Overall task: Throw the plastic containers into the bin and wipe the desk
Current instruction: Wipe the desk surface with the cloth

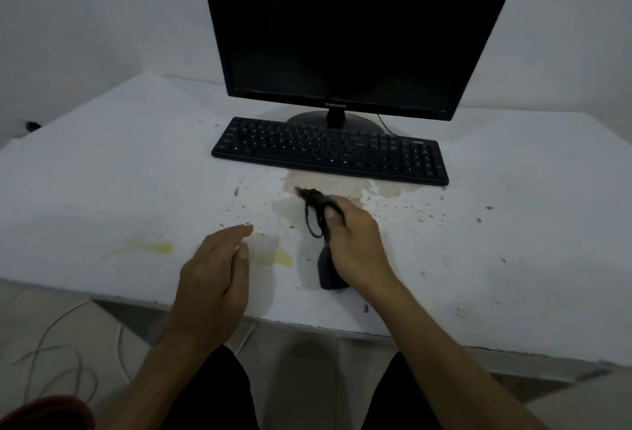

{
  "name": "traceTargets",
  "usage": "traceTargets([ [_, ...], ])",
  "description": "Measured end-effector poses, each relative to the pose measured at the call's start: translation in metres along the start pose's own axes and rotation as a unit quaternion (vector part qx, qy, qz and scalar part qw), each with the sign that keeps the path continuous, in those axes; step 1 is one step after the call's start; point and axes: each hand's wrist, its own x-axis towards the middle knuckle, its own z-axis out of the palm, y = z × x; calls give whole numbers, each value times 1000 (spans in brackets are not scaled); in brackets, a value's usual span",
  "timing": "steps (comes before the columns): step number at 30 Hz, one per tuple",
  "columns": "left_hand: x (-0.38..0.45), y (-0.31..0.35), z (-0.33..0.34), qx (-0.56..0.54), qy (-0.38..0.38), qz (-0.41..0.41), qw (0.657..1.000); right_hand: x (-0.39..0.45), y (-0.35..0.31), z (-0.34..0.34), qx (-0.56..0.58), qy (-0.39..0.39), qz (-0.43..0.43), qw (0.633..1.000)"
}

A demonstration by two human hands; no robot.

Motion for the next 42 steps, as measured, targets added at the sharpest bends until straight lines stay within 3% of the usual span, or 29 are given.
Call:
traceTargets([
  [3, 3, 1, -13, -68, 51, -41, 996, 2, -8, 13, 126, 44, 64, 989],
  [5, 4, 0, -17, -89, 69, -56, 992, 0, -13, 21, 147, 47, 65, 986],
  [13, 6, 0, -20, -90, 73, -62, 991, 1, -9, 15, 25, -5, 21, 999],
  [17, 9, -5, -15, -65, 54, -48, 995, 13, 6, -28, 54, 78, 79, 992],
  [20, 9, -5, -7, -32, 29, -36, 998, 14, 16, -57, -14, 122, 32, 992],
  [22, 9, -4, -4, 1, 8, -27, 1000, 17, 24, -58, -122, 78, -6, 989],
  [24, 9, -5, -2, 30, -11, -21, 999, 24, 29, -46, -198, -14, -44, 979],
  [29, 9, -7, -2, 49, -22, -33, 998, 39, 14, -17, -238, -177, -65, 953],
  [32, 9, -9, -3, 54, -31, -34, 998, 31, 9, -40, -200, -280, -29, 939],
  [34, 9, -11, -3, 55, -34, -31, 997, 25, 1, -71, -136, -277, 6, 951],
  [39, 9, -12, 0, 67, -48, -23, 996, 22, -15, -111, -81, -71, -30, 994],
  [42, 9, -11, 1, 68, -52, -19, 996, 14, -13, -92, -163, -146, -44, 975],
])
